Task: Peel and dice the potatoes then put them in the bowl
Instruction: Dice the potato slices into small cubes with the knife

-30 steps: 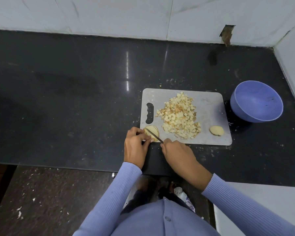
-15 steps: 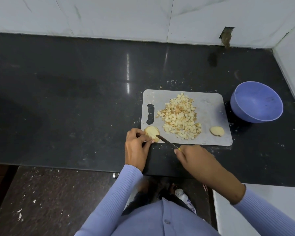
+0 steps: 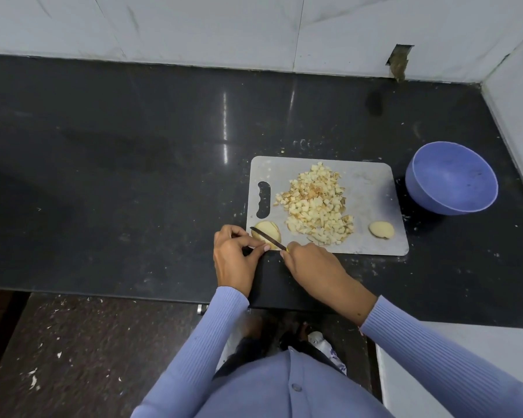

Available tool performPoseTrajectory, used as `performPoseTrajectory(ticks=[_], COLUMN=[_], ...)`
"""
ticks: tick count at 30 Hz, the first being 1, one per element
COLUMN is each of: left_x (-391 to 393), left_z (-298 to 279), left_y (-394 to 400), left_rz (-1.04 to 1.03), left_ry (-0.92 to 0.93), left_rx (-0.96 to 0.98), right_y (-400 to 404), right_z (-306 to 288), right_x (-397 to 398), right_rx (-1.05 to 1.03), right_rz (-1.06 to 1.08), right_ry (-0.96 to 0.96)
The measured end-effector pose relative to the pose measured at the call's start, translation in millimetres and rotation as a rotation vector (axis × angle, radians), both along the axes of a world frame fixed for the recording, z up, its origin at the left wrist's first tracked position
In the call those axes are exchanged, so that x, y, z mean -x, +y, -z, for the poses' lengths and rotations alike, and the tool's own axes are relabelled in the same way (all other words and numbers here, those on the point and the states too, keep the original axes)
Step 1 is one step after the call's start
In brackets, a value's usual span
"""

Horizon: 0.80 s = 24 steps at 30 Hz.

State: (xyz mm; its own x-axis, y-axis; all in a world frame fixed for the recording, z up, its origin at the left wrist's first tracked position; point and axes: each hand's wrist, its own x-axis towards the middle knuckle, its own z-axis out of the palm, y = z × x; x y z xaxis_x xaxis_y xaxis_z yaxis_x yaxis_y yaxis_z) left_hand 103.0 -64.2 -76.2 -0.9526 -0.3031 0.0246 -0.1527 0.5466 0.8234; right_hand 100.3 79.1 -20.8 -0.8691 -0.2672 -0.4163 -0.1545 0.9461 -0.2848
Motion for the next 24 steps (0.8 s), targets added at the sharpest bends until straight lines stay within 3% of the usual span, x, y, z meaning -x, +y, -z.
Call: performPoseTrajectory(ticks=[17,24], left_x=[7,26], left_z=[-5,-13], left_y=[-8,-22], left_rz=[0.055,0.296], left_ry=[-0.079,-0.102], left_rx=[0.107,0.177], right_y=[33,52], right_z=[-17,-27], right_x=[-16,-21], right_rx=[-0.15,-0.107], right_rz=[-0.032,0.036], right_ry=[-0.123,-0.158])
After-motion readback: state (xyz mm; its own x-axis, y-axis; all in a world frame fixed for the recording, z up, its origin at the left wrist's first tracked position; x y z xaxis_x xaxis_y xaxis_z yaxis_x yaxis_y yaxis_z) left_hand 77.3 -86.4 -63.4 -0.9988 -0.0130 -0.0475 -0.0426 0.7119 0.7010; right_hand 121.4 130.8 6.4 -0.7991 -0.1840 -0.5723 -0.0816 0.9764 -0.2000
